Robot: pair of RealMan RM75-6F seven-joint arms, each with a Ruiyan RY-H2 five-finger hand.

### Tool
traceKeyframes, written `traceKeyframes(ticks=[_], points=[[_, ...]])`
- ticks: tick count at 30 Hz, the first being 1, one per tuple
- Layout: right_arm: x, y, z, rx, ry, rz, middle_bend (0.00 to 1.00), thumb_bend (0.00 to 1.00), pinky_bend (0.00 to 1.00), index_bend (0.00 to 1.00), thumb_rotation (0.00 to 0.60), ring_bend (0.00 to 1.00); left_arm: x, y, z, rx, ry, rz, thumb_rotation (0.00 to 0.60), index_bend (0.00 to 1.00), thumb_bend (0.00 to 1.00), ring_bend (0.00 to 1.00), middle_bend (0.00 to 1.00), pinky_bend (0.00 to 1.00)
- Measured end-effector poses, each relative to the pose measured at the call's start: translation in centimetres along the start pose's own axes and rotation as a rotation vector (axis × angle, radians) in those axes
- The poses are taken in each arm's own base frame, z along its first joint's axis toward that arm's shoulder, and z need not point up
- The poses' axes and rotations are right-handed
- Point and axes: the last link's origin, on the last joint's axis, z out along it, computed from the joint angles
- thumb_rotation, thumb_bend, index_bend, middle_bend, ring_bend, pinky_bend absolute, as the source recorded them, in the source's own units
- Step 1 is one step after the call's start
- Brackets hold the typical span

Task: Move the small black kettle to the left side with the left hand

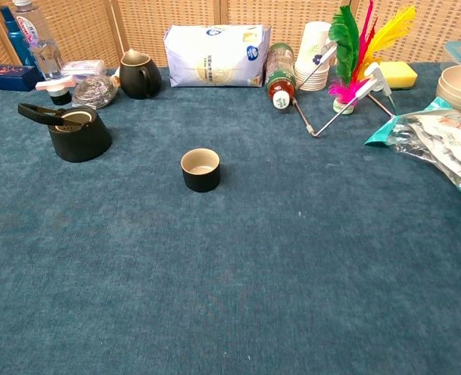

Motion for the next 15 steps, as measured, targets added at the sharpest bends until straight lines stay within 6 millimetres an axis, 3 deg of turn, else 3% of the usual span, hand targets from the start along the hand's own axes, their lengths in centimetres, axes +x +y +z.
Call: traceKeyframes(ticks=[10,15], points=[[-0.1,-0.2,0.1,0.006,-0.009,0.006,0.00,0.00,0.00,0.00,0.600,0.00,-0.4,0.1,0.2,-0.040,-0.034,0.002,0.600,0.00,0.10,0.00,0.00,0.07],[-0.3,-0.1,0.2,-0.003,-0.026,0.004,0.00,0.00,0.00,0.00,0.600,0.00,-0.6,1.2,2.3,-0.130,-0.071,0.006,0.600,0.00,0.07,0.00,0.00,0.07]])
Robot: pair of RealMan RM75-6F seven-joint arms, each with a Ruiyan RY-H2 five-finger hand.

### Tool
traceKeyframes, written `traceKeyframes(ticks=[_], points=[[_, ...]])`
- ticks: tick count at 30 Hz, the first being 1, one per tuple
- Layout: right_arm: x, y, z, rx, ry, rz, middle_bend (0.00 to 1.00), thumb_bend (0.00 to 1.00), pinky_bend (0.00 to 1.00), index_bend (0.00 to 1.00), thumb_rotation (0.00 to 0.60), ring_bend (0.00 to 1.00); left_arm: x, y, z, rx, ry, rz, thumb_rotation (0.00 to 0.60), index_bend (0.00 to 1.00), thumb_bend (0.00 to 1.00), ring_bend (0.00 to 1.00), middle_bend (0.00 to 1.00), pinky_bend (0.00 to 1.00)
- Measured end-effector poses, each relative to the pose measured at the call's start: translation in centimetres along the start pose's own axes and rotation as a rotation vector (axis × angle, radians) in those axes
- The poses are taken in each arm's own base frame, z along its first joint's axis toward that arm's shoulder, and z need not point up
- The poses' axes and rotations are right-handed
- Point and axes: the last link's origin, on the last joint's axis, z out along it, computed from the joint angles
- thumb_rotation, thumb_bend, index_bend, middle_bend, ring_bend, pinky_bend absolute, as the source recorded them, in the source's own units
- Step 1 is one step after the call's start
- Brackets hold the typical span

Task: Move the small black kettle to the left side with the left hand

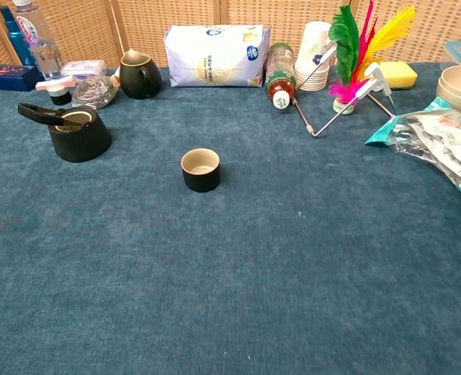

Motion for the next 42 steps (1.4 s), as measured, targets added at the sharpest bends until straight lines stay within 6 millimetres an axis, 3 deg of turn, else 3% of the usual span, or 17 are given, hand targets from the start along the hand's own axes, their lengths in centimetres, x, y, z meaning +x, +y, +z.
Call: traceKeyframes(ticks=[9,15,24,32,42], points=[[0.0,-0.1,0.2,0.002,-0.004,0.001,0.00,0.00,0.00,0.00,0.600,0.00,1.3,3.1,6.3,-0.192,-0.008,0.111,0.600,0.00,0.07,0.00,0.00,0.07],[0.0,0.0,0.2,-0.002,-0.009,0.003,0.00,0.00,0.00,0.00,0.600,0.00,0.7,4.3,9.4,-0.206,-0.011,0.212,0.600,0.00,0.07,0.00,0.00,0.06],[-0.1,0.1,0.3,-0.015,-0.017,-0.007,0.00,0.00,0.00,0.00,0.600,0.00,-0.4,6.2,12.7,-0.225,-0.131,0.277,0.600,0.00,0.07,0.00,0.00,0.06],[-0.4,-0.1,0.4,-0.018,-0.028,-0.015,0.00,0.00,0.00,0.00,0.600,0.00,-1.0,8.8,15.2,-0.236,-0.153,0.393,0.600,0.00,0.06,0.00,0.00,0.05],[0.0,0.5,0.5,-0.036,-0.025,0.008,0.00,0.00,0.00,0.00,0.600,0.00,-3.0,12.2,17.9,-0.220,-0.203,0.551,0.600,0.00,0.05,0.00,0.00,0.04]])
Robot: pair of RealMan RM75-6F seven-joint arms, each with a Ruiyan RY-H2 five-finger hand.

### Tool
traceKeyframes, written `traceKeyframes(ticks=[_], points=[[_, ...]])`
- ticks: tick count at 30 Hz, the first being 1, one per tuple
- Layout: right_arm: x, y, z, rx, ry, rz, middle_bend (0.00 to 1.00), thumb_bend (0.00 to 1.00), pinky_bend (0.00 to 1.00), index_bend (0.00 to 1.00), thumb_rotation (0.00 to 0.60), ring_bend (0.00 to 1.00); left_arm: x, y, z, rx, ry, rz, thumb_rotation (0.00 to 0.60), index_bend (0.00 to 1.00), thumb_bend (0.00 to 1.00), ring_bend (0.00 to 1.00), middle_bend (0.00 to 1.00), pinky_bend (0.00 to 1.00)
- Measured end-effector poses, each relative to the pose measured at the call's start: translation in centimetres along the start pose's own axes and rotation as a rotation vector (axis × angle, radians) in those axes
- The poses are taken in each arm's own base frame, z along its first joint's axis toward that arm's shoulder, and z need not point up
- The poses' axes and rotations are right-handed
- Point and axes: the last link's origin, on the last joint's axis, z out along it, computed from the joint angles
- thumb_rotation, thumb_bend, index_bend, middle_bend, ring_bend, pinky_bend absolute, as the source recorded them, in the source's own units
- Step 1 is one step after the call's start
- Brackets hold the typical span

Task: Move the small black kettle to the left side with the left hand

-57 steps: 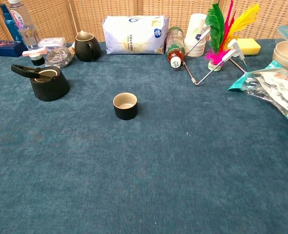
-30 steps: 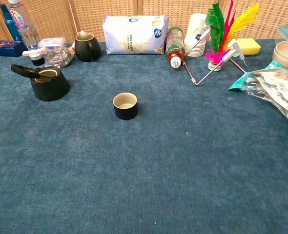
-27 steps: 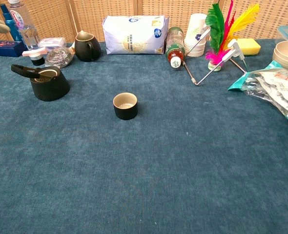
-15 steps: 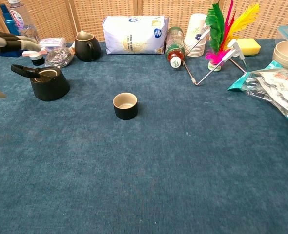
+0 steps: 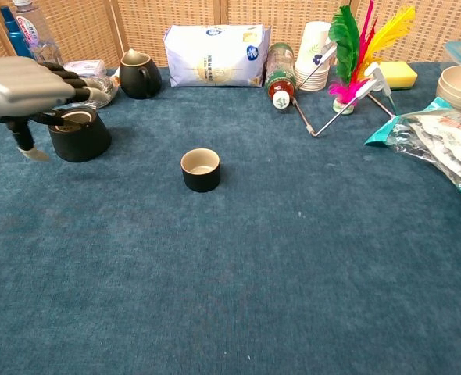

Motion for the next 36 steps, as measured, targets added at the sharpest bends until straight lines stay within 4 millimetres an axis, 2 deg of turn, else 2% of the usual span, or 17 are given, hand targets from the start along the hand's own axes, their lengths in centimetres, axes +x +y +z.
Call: traceKeyframes(ticks=[10,19,23,29,36], points=[[0.4,0.3,0.1,-0.007,0.006,0.018,0.00,0.00,0.00,0.00,0.600,0.00,0.3,2.4,1.4,0.001,-0.019,0.070,0.600,0.00,0.05,0.00,0.00,0.04],[0.7,0.1,-0.1,0.006,0.004,0.040,0.00,0.00,0.00,0.00,0.600,0.00,-0.4,2.9,1.8,0.028,-0.055,0.072,0.600,0.00,0.05,0.00,0.00,0.04],[0.9,0.1,-0.3,0.009,0.009,0.047,0.00,0.00,0.00,0.00,0.600,0.00,-1.0,3.2,1.8,0.029,-0.079,0.068,0.600,0.00,0.05,0.00,0.06,0.04],[1.0,0.3,-0.2,0.003,0.009,0.058,0.00,0.00,0.00,0.00,0.600,0.00,-1.6,2.9,1.3,0.036,-0.096,0.037,0.600,0.00,0.05,0.00,0.14,0.04],[1.1,0.3,-0.3,0.004,0.012,0.063,0.00,0.00,0.00,0.00,0.600,0.00,-2.3,1.6,0.2,0.044,-0.100,0.025,0.600,0.00,0.05,0.00,0.17,0.04]])
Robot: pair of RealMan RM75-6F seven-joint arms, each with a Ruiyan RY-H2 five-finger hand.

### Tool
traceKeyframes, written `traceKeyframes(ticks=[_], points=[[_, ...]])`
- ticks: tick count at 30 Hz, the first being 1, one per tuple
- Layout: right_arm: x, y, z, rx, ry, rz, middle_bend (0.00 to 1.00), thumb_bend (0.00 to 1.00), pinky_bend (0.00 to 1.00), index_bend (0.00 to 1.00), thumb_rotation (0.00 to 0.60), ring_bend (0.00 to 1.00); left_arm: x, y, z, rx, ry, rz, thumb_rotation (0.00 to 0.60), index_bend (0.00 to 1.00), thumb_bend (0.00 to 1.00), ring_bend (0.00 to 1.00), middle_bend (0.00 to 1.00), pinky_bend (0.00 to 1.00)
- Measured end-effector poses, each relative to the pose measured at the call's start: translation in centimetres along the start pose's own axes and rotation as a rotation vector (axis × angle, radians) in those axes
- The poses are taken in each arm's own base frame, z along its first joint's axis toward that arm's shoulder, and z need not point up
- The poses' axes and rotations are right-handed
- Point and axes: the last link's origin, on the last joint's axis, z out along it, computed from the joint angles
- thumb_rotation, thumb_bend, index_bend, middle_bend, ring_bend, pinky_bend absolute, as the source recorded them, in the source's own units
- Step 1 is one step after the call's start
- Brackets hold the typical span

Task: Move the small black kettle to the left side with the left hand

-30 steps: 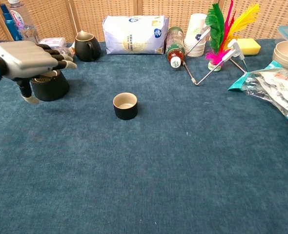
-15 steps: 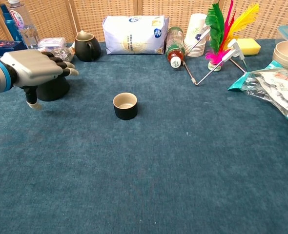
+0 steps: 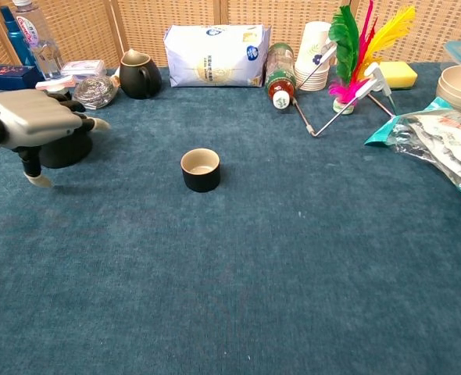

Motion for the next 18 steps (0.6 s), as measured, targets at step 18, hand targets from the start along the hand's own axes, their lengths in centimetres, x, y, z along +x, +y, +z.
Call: traceKeyframes(ticks=[18], points=[[-0.4,-0.3,-0.1,-0.002,-0.014,-0.012,0.00,0.00,0.00,0.00,0.600,0.00,-2.4,-3.0,-2.5,-0.021,0.009,-0.003,0.600,0.00,0.05,0.00,0.18,0.04]])
